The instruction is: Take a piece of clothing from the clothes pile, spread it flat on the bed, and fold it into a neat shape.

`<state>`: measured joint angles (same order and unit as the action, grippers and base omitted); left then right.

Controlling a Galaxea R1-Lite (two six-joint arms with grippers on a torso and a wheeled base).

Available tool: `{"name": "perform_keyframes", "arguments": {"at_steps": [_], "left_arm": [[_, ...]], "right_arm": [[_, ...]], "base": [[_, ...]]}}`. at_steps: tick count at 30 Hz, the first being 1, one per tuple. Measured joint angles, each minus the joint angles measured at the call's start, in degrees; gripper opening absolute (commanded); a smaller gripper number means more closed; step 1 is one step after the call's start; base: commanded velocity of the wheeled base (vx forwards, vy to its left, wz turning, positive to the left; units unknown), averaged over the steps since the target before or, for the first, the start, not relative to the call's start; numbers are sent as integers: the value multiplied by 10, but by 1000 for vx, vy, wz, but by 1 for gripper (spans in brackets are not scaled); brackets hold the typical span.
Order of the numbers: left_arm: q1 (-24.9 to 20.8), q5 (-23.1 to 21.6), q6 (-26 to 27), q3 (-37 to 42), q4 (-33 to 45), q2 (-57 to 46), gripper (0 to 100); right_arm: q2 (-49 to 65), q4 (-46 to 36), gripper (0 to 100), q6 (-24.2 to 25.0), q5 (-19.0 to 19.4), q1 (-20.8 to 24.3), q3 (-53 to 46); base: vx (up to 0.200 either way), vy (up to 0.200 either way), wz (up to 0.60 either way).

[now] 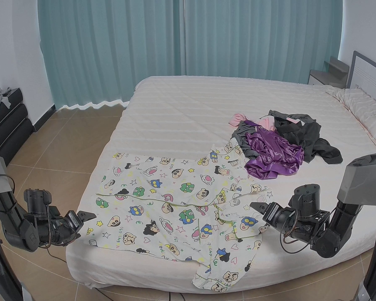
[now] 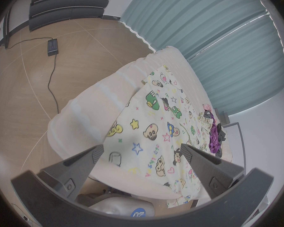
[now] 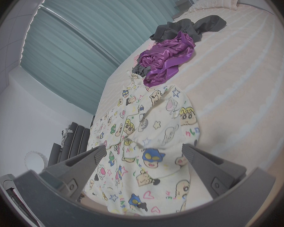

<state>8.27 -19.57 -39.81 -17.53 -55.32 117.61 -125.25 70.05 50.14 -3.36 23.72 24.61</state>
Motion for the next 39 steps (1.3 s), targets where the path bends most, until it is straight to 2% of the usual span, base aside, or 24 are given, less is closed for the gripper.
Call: {"name": "perform_keyframes", "arguments": {"at_steps": [3,7,21,26,33,34,39], "left_arm": [[-9,8,2,4,1,1,100],[-23,40,4,5,0,9,100],[-131,219,-1,-28,-18,98,100],[-145,234,-13,-39,-61,127,100],[-147,263,-34,-61,-68,150,100],[-146,269,-34,-65,-68,153,0],[-140,290,-46,-75,-68,161,0]], "right_arm": [[-3,0,100,0,0,3,0],[-6,0,100,0,0,7,0],[-9,1,100,0,-1,11,0],[-9,1,100,1,-1,11,1],[-9,0,100,1,-1,11,1],[-9,0,100,0,-1,11,1],[-9,1,100,-2,-1,13,-1]], "base": [[0,0,0],[0,0,0],[0,0,0],[0,0,0],[0,0,0],[0,0,0],[0,0,0]]}}
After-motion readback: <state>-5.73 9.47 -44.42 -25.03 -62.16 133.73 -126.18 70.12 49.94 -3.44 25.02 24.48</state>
